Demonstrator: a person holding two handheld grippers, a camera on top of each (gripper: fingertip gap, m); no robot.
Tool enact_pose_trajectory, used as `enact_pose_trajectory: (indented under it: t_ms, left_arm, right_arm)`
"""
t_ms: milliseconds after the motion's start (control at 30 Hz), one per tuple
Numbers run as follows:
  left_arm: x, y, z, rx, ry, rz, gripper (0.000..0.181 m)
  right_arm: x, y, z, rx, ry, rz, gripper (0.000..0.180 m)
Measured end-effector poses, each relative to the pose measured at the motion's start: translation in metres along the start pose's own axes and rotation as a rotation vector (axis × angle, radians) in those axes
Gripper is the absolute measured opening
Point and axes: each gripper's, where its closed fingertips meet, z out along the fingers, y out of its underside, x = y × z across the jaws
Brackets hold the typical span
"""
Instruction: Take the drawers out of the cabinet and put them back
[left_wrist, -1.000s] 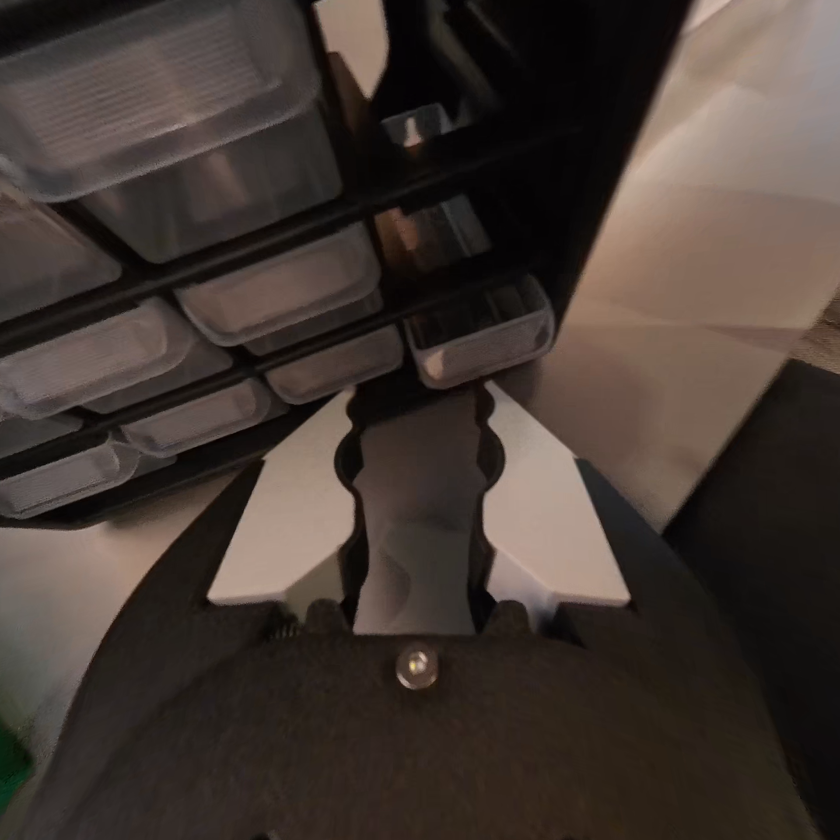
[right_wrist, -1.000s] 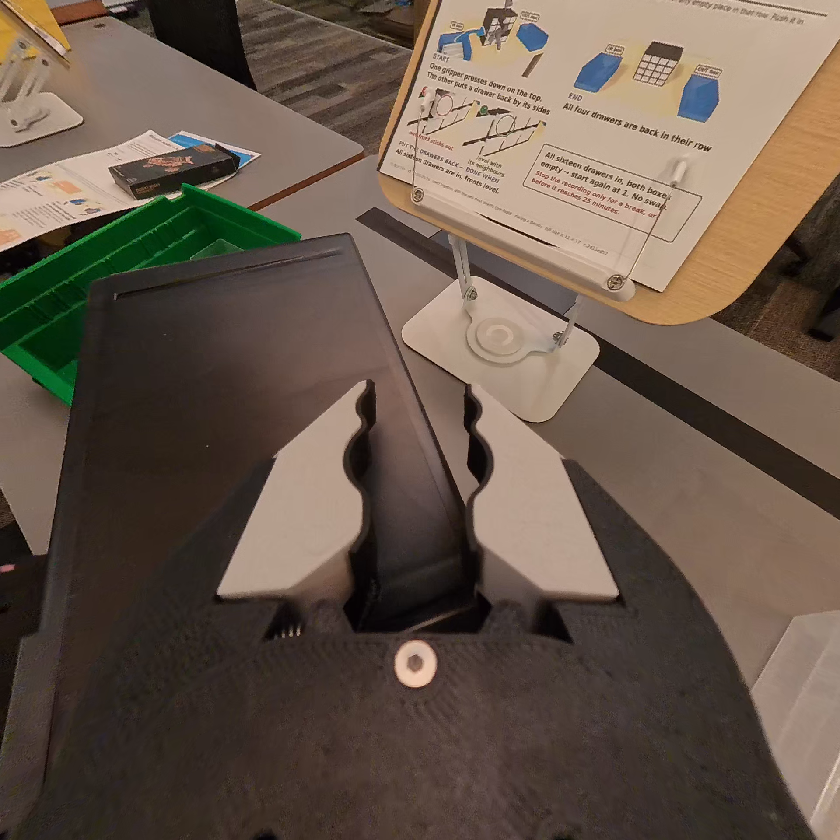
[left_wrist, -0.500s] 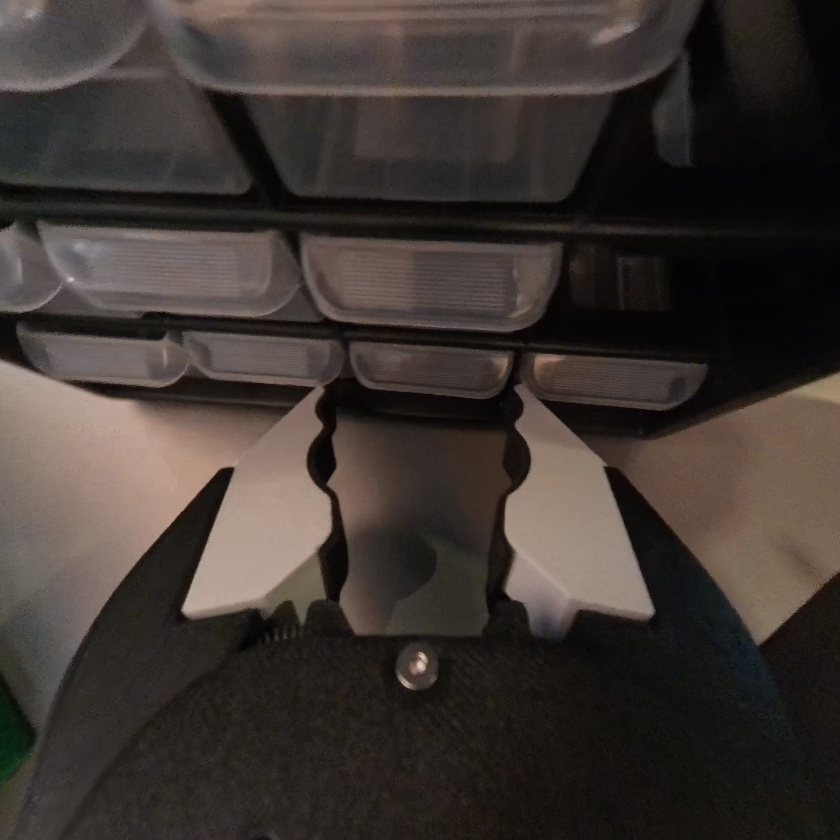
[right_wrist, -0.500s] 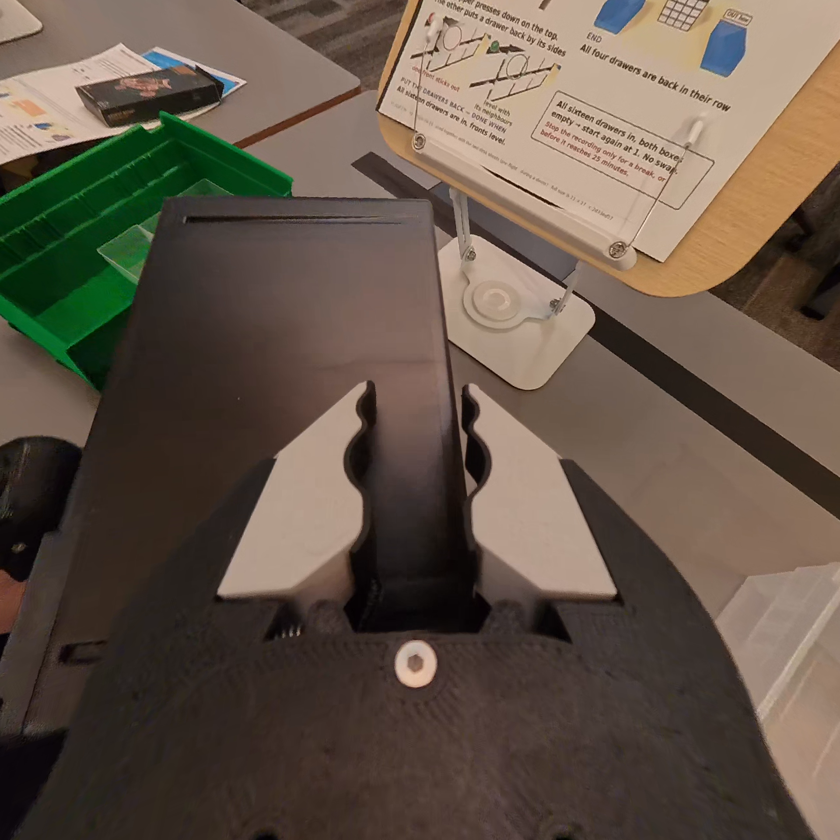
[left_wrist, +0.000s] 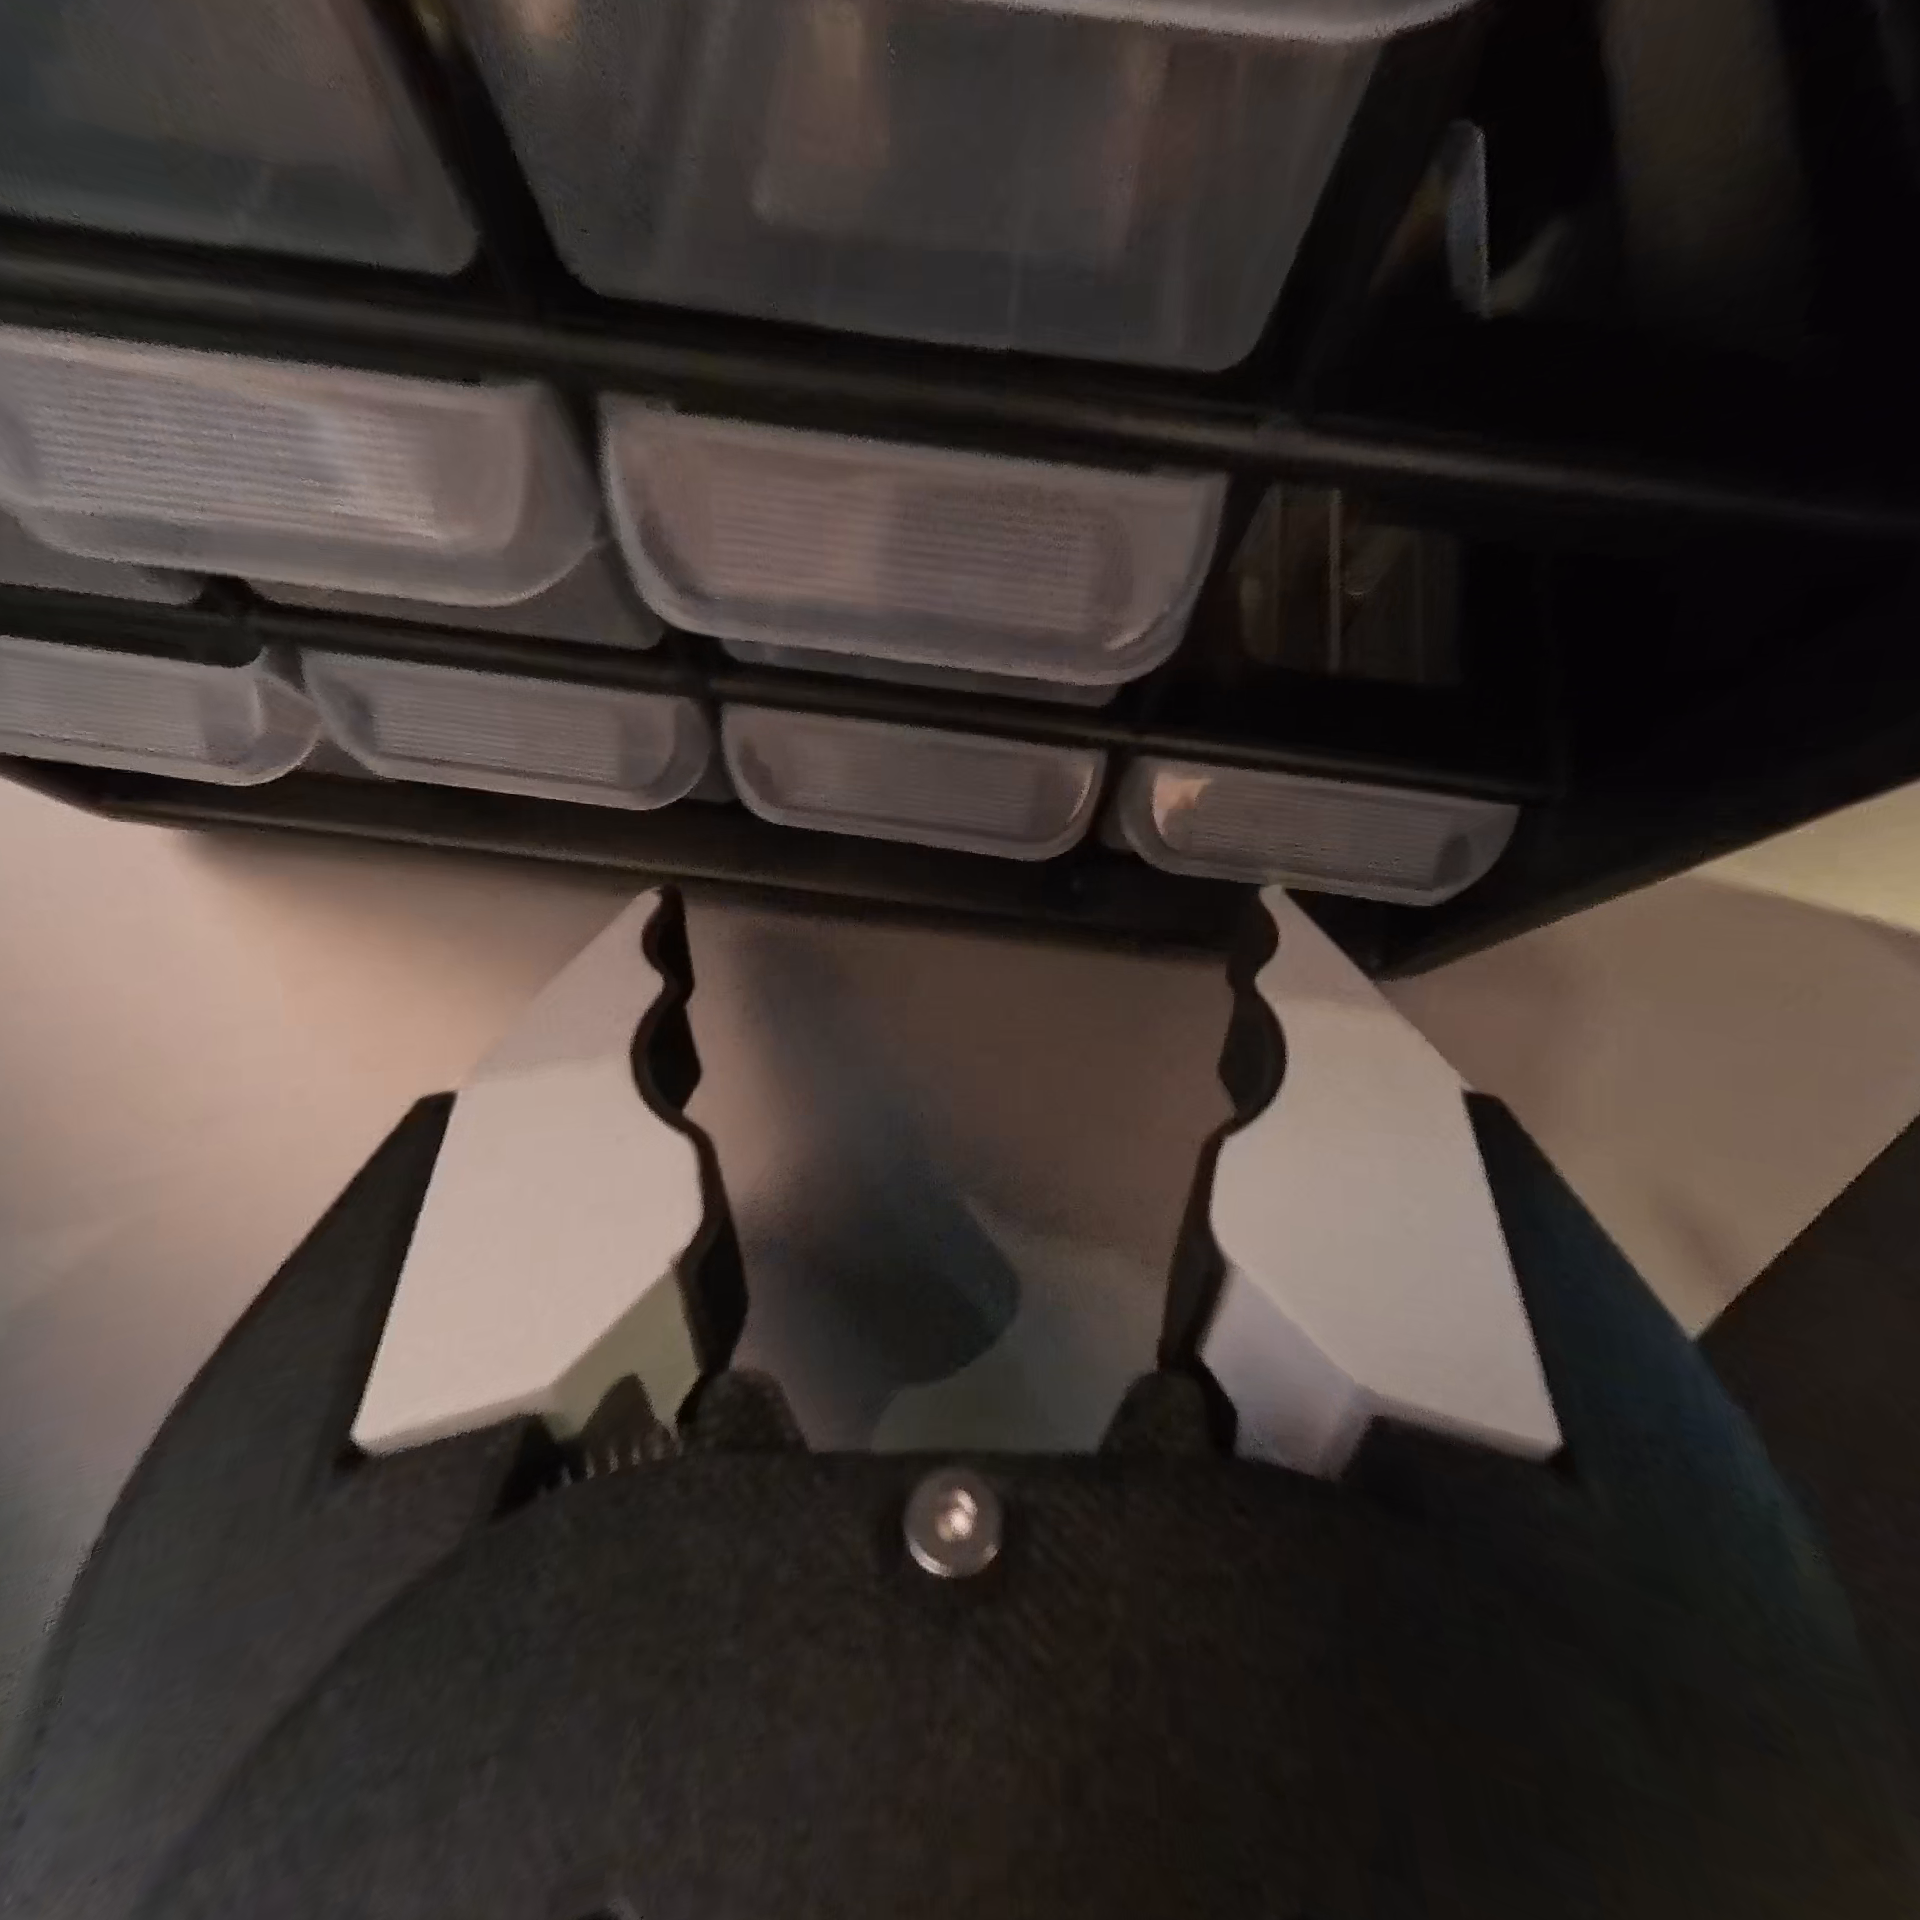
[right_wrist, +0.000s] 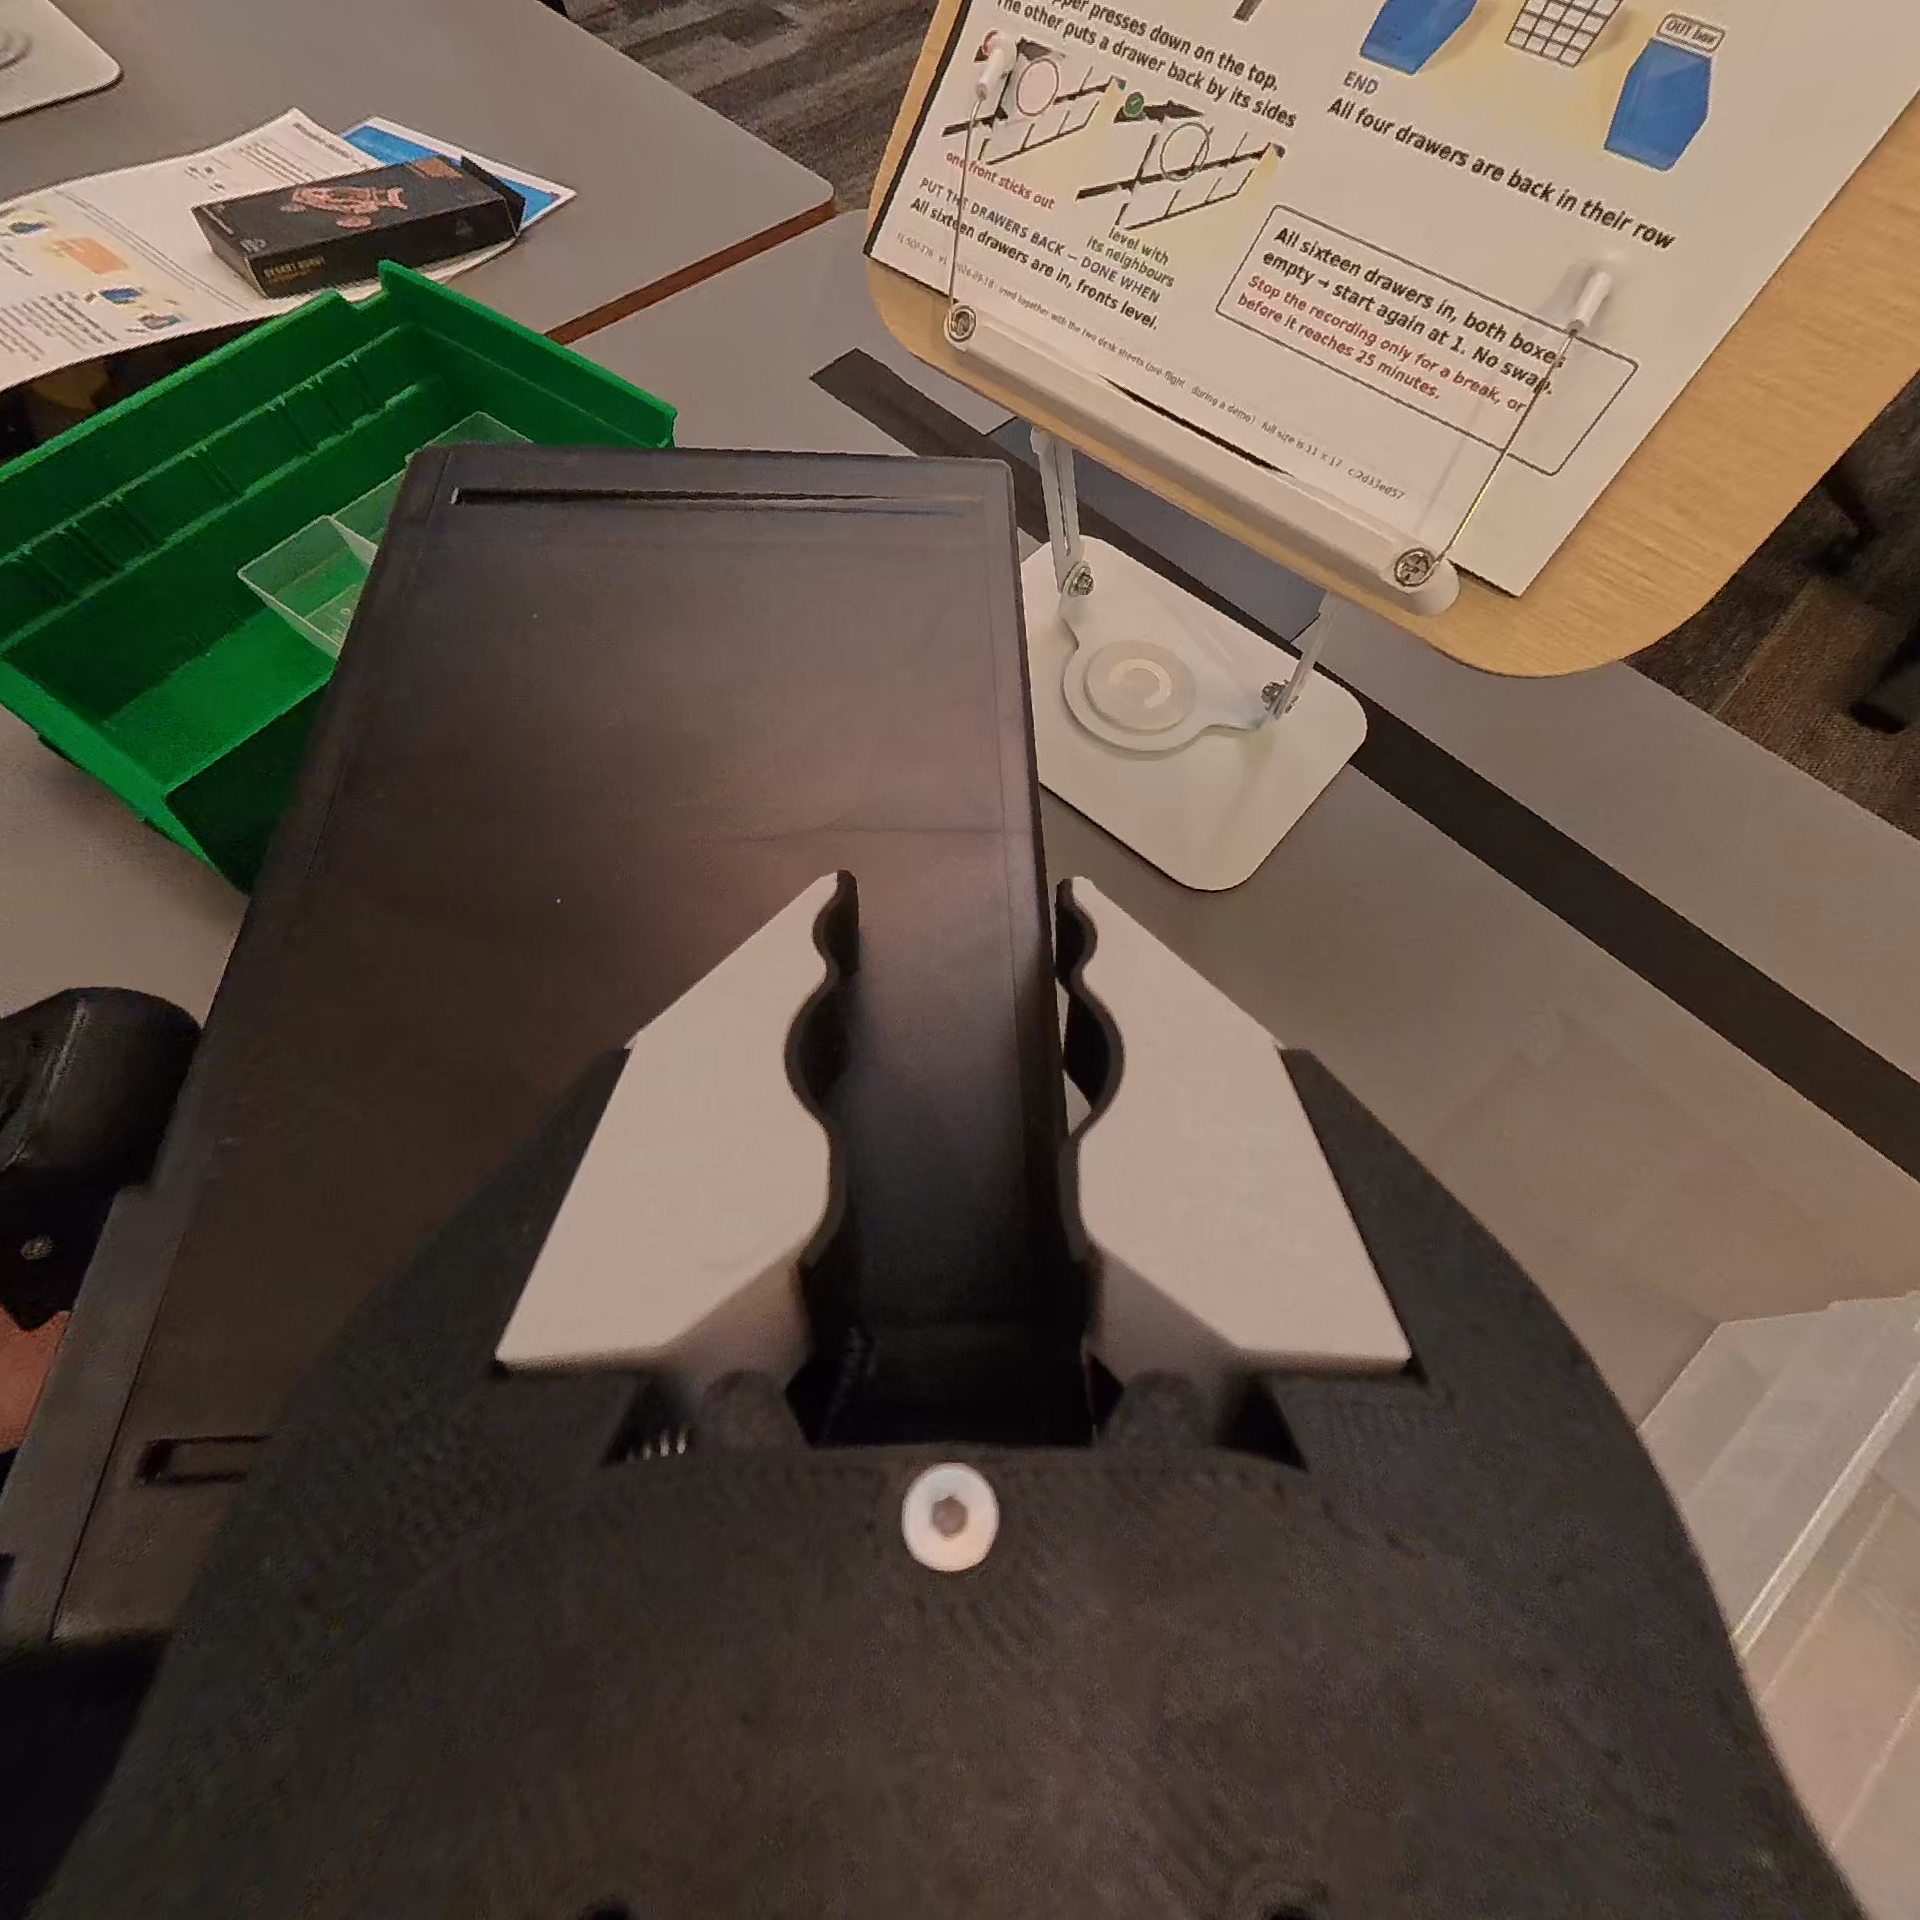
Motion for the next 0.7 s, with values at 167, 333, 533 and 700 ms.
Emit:
enact_pose_trajectory:
  t_ms: [167,333,533,700]
  left_arm:
    - [-0.027,-0.017,-0.054,0.093,-0.102,0.024,0.095]
    - [-0.153,-0.037,-0.156,0.119,-0.413,-0.008,0.083]
    - [-0.259,0.003,-0.152,-0.076,-0.393,-0.159,0.062]
    - [-0.264,0.018,-0.097,-0.122,-0.201,-0.246,0.062]
  right_arm:
    - [0.000,0.000,0.000,0.006,0.001,-0.004,0.036]
    - [-0.001,0.000,0.000,0.007,-0.009,-0.005,0.036]
    - [-0.001,0.000,0.000,0.009,-0.006,-0.005,0.036]
    - [0.000,0.000,0.000,0.009,-0.001,-0.007,0.036]
